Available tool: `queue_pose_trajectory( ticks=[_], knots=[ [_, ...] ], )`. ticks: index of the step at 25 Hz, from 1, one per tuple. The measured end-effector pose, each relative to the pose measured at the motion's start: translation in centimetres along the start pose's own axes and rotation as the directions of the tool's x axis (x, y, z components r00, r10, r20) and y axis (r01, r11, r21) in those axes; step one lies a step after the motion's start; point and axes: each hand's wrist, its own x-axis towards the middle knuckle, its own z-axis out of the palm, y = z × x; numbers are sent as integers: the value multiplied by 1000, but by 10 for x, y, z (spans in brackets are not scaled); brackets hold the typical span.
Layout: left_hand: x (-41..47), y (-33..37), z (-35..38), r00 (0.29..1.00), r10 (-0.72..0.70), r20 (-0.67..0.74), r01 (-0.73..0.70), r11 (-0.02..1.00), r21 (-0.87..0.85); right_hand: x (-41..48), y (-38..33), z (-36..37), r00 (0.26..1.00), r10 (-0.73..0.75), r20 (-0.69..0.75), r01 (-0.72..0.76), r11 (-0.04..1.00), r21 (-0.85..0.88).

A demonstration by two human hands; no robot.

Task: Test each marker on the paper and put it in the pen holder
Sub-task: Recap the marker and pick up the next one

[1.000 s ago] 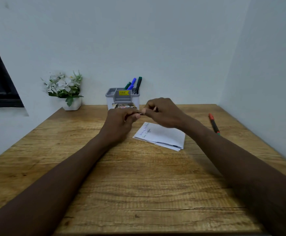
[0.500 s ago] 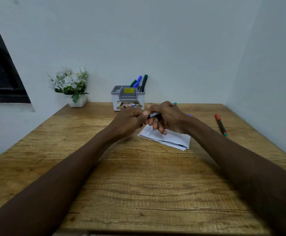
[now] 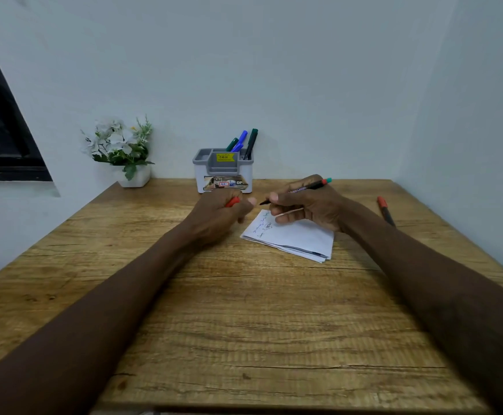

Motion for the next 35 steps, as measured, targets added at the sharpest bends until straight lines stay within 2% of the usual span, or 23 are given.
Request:
queue_pose_trajectory(
  ticks=[2, 5, 8, 11, 20, 35],
  knots=[
    [1, -6, 0, 998, 7, 64, -9, 1000, 20, 1, 5, 2, 996, -30, -87, 26, 999, -39],
    [4, -10, 3, 986, 33, 161, -41, 998, 47, 5, 14, 8, 973, -114, -203, 66, 971, -229],
    [5, -11, 2, 982, 49, 180, -59, 997, 51, 7, 18, 12, 953, -189, -237, 87, 920, -382],
    [4, -12, 2, 981, 69, 182, -82, 995, 64, 5, 19, 14, 951, -224, -212, 108, 887, -449],
    [4, -12, 2, 979, 95, 182, -115, 988, 102, 5, 21, 15, 957, -251, -148, 148, 855, -498],
    [6, -14, 1, 975, 96, 202, -112, 991, 69, 10, 21, 12, 948, -213, -235, 77, 874, -480]
  ],
)
